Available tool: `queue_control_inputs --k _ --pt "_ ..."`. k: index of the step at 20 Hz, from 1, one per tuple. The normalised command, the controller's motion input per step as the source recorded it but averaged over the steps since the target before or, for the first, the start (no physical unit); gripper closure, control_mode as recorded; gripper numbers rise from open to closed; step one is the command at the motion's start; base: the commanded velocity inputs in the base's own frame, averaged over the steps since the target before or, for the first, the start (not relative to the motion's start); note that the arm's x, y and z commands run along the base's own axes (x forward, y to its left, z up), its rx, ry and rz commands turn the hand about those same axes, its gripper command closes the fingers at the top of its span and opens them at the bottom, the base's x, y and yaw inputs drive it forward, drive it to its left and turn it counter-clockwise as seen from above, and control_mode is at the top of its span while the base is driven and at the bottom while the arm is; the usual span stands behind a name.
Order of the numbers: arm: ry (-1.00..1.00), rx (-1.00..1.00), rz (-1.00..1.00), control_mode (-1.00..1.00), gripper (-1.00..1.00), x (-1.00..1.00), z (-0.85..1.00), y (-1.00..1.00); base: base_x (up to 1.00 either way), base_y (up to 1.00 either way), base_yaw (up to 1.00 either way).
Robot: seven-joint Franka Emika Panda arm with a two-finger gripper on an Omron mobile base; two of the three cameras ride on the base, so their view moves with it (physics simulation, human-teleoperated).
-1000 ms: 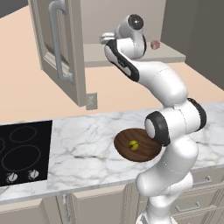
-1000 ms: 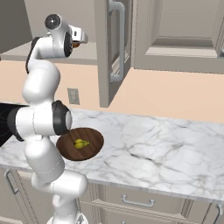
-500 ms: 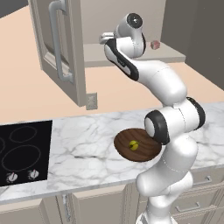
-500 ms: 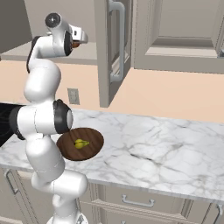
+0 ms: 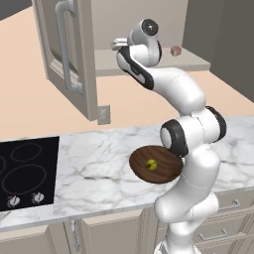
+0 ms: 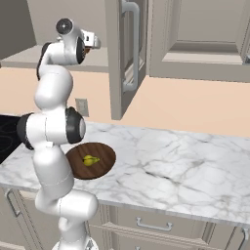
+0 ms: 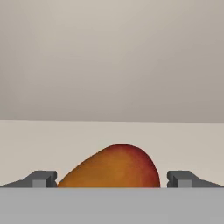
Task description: Open the cabinet. Pick the mango and pear from the cabinet and place them into the bowl. Then close the cabinet.
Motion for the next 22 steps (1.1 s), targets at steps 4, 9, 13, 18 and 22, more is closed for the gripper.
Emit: queue_control_inputs --k 4,9,13,18,22 --pt "0.00 0.00 0.00 -1.00 -1.00 0.21 -0.04 0.02 0.00 0.00 0.00" --pt "0.00 0.00 0.00 -1.00 1.00 0.00 0.00 0.00 0.00 0.00 0.00" --pt "-0.01 0.00 0.00 -1.00 1.00 -0.38 0.00 0.00 0.00 0.00 0.00" --pt "-0.16 0.00 0.00 -1.00 1.00 -0.88 0.04 0.00 0.00 0.00 0.00" --pt "-0.27 0.02 0.00 -1.00 1.00 -1.00 0.22 0.00 0.00 0.00 0.00"
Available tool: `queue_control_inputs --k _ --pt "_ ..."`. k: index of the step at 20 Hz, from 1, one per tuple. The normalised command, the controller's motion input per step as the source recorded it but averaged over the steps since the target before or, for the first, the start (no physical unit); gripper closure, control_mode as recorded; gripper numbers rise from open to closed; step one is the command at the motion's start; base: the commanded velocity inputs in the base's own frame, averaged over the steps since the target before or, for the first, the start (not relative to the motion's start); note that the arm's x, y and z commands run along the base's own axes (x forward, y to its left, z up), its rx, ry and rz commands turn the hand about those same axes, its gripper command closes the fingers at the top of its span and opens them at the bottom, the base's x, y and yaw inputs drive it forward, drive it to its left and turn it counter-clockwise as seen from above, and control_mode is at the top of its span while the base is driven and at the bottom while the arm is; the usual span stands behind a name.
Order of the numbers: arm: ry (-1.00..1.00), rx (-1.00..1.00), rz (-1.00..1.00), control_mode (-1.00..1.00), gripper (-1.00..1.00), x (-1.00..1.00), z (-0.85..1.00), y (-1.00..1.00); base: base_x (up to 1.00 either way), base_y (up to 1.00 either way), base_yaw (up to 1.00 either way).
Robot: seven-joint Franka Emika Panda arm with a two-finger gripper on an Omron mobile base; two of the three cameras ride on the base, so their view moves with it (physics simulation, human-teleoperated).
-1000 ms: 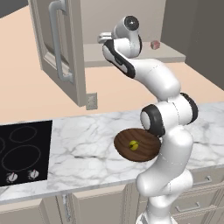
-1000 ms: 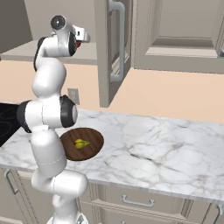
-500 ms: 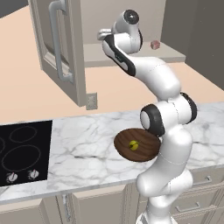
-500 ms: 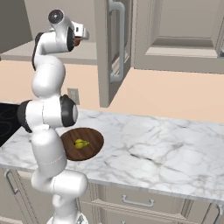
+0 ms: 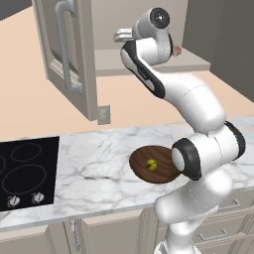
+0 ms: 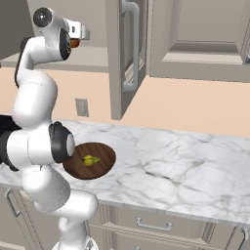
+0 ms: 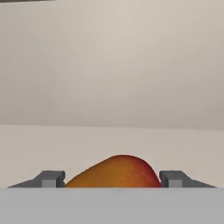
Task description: Open the cabinet. Pick the mango and pear from the cabinet and place them into the bowl. Then close the cabinet.
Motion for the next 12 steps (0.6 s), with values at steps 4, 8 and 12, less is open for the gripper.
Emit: queue_control_inputs --k 4,8,12 --pt "-0.35 0.07 0.00 -1.00 1.00 -1.00 0.31 -0.05 0.00 0.00 0.00" --pt "-0.35 0.16 -0.02 -1.00 1.00 -1.00 0.57 -0.19 0.00 0.00 0.00" --pt "-0.30 0.19 -0.07 -1.00 1.00 -1.00 0.56 -0.23 0.00 0.00 0.00"
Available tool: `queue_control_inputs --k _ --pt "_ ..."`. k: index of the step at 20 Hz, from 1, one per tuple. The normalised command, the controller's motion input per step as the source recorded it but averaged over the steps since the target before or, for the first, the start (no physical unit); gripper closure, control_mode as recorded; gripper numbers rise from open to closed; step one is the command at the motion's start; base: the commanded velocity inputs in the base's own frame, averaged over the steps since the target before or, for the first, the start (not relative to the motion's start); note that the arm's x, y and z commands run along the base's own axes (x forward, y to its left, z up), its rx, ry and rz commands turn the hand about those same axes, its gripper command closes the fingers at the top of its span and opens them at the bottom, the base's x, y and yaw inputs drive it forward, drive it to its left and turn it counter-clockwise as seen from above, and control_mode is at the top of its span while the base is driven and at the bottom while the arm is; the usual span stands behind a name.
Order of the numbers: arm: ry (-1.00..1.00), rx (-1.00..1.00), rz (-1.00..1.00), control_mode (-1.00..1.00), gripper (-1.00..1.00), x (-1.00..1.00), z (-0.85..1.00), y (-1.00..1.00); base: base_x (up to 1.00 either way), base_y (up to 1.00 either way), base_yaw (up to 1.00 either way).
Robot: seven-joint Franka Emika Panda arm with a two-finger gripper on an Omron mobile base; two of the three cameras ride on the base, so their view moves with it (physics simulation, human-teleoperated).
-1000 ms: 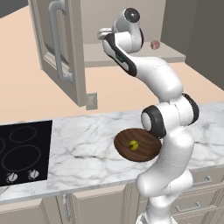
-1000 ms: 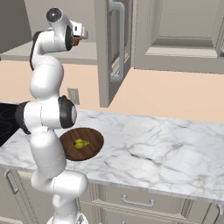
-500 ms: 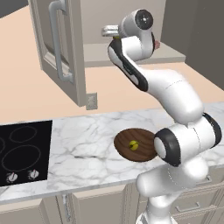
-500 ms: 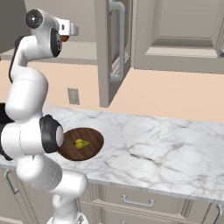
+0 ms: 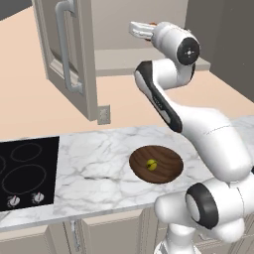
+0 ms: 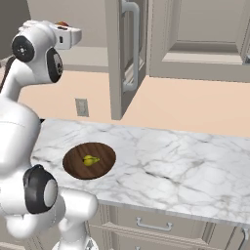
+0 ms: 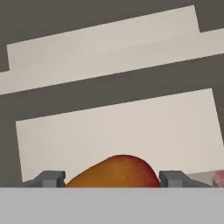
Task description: Open the cabinet. Pick the mango and pear from the cabinet and place them into the bowl. Then close the cabinet.
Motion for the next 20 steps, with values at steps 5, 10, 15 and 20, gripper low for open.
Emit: queue_control_inputs --k 5,10,15,20 --pt "-0.11 0.15 -0.10 -1.00 1.00 -1.00 0.24 -0.13 0.00 0.00 0.00" --pt "0.06 0.03 -0.03 -1.00 1.00 -0.45 0.03 0.00 0.00 0.00 0.00" --pt "0.06 0.10 -0.09 -1.00 1.00 -0.97 0.16 0.00 0.00 0.00 0.00" --pt "0.23 0.13 -0.14 -1.00 1.00 -1.00 0.08 0.00 0.00 0.00 0.00"
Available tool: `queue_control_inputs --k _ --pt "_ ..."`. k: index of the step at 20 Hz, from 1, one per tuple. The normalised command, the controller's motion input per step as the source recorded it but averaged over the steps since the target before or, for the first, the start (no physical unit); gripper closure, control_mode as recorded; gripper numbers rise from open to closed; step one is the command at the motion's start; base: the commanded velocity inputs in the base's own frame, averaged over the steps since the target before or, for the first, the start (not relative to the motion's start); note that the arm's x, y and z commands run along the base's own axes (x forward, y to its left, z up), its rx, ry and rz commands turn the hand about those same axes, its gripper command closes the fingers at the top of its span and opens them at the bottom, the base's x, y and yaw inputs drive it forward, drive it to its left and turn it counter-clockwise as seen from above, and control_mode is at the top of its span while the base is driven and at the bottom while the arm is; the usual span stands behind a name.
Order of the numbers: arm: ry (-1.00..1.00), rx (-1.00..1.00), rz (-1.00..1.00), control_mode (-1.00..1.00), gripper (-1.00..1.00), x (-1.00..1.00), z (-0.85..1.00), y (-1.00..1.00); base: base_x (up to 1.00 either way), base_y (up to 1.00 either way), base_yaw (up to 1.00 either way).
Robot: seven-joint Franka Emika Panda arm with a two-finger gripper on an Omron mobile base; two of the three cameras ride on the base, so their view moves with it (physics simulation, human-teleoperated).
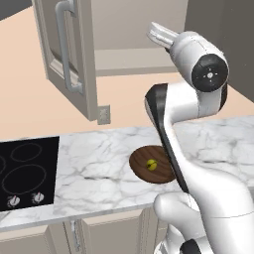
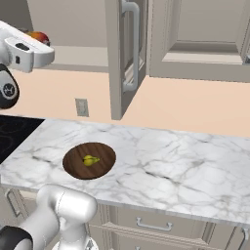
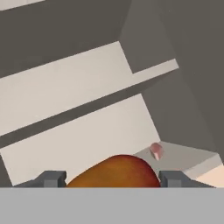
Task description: Open the cabinet. Pick the mango and pear from the cabinet and place them into the bowl. Then close the cabinet.
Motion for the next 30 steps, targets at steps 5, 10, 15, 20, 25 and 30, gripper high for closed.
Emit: queue_control_inputs --k 5,10,15,20,25,30 --pt "0.48 0.20 -0.03 -1.00 1.00 -0.56 -0.04 -0.04 0.00 0.00 0.00" --pt "0.53 0.28 0.00 -1.00 1.00 -0.15 -0.39 -0.18 0.00 0.00 0.00" --pt "0.32 0.19 0.00 -1.00 1.00 -0.10 -0.86 -0.05 0.00 0.00 0.00" --pt "0.14 0.05 0.00 -1.00 1.00 0.00 -1.00 -0.06 0.00 0.00 0.00" --pt "0.23 0.14 0.00 -1.00 1.00 0.13 -1.00 -0.29 0.00 0.00 0.00" --pt "0.19 0.14 0.00 -1.00 1.00 0.65 -1.00 -0.33 0.00 0.00 0.00"
